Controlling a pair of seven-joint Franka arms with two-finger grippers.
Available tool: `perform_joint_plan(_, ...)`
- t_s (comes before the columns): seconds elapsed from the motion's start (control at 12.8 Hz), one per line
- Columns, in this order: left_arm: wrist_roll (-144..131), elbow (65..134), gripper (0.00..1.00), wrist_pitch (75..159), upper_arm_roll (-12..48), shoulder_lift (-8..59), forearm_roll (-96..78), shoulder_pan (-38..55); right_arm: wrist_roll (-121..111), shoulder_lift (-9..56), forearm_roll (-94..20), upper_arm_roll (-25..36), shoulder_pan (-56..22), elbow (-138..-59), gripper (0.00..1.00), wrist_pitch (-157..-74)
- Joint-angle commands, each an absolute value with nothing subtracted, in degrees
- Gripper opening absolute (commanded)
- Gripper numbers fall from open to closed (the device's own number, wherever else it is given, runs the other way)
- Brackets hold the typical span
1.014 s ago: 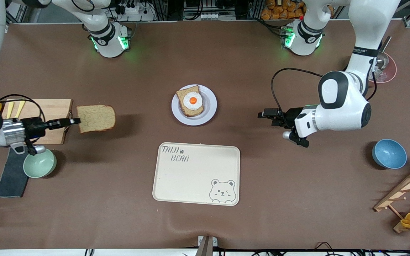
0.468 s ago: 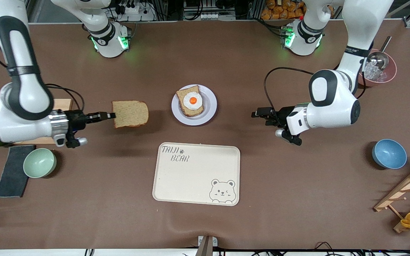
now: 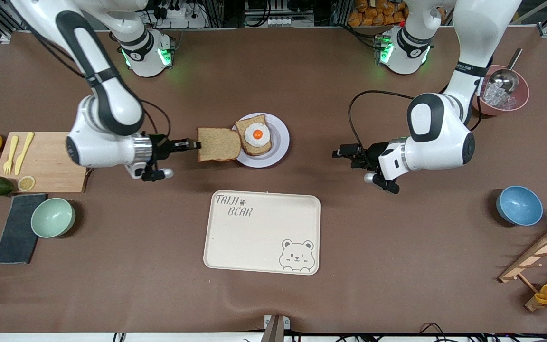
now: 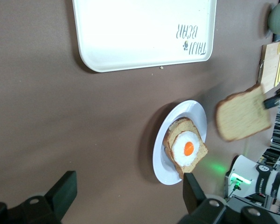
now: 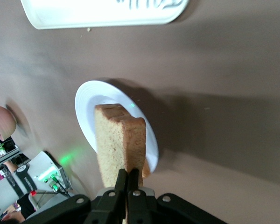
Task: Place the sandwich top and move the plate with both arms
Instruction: 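Lay the bread on the egg toast while the left gripper nears the plate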
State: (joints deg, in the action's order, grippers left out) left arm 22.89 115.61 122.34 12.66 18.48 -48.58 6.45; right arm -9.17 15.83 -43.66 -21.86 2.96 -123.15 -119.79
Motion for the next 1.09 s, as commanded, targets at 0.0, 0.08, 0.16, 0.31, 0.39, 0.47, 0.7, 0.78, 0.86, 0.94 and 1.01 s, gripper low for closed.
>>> perform_joint_plan(0.0,24.26,115.93,1.0,123.13,12.83,18.54,-50.27,6.42,-4.58,13.8,-45.18,-28.63,3.87,-127.35,0.0,-127.42)
perform_joint_plan(0.08,24.26,115.93,1.0,123.13,12.83,18.54,-50.27,6.42,-3.61,13.97,-45.35,-30.04,3.78,-128.14,0.0,-129.09)
perform_joint_plan(0.16,24.26,115.93,1.0,123.13,12.83,18.54,-50.27,6.42,-2.99,14.06,-45.87,-31.45,3.78,-128.67,0.0,-130.68)
perform_joint_plan(0.31,24.26,115.93,1.0,123.13,12.83,18.54,-50.27,6.42,-2.37,14.32,-46.67,-34.09,3.69,-130.51,0.0,-134.89)
perform_joint_plan(0.39,24.26,115.93,1.0,123.13,12.83,18.54,-50.27,6.42,-2.29,14.76,-46.67,-34.8,3.52,-131.04,0.0,-136.22)
perform_joint_plan(0.47,24.26,115.93,1.0,123.13,12.83,18.63,-50.27,6.42,-2.29,15.37,-46.84,-35.33,3.17,-131.31,0.0,-137.62)
perform_joint_plan(0.7,24.34,115.93,1.0,123.13,12.83,19.33,-50.36,6.42,-0.98,17.04,-48.07,-37.0,2.73,-132.01,0.0,-141.06)
perform_joint_plan(0.78,24.69,116.01,1.0,123.13,12.92,19.6,-50.45,6.42,0.6,17.14,-48.08,-37.61,2.2,-132.01,0.0,-142.28)
perform_joint_plan(0.86,25.05,116.28,1.0,123.13,13.27,20.21,-50.45,6.42,2.09,17.49,-48.08,-38.05,2.02,-132.01,0.09,-142.99)
perform_joint_plan(0.94,25.14,116.28,1.0,123.13,13.79,20.65,-50.45,6.42,4.11,18.27,-48.08,-38.14,2.28,-131.75,0.45,-142.91)
perform_joint_plan(1.01,25.14,116.28,1.0,123.13,14.67,21.44,-50.71,6.42,6.13,18.37,-48.08,-38.14,2.46,-131.49,0.83,-142.65)
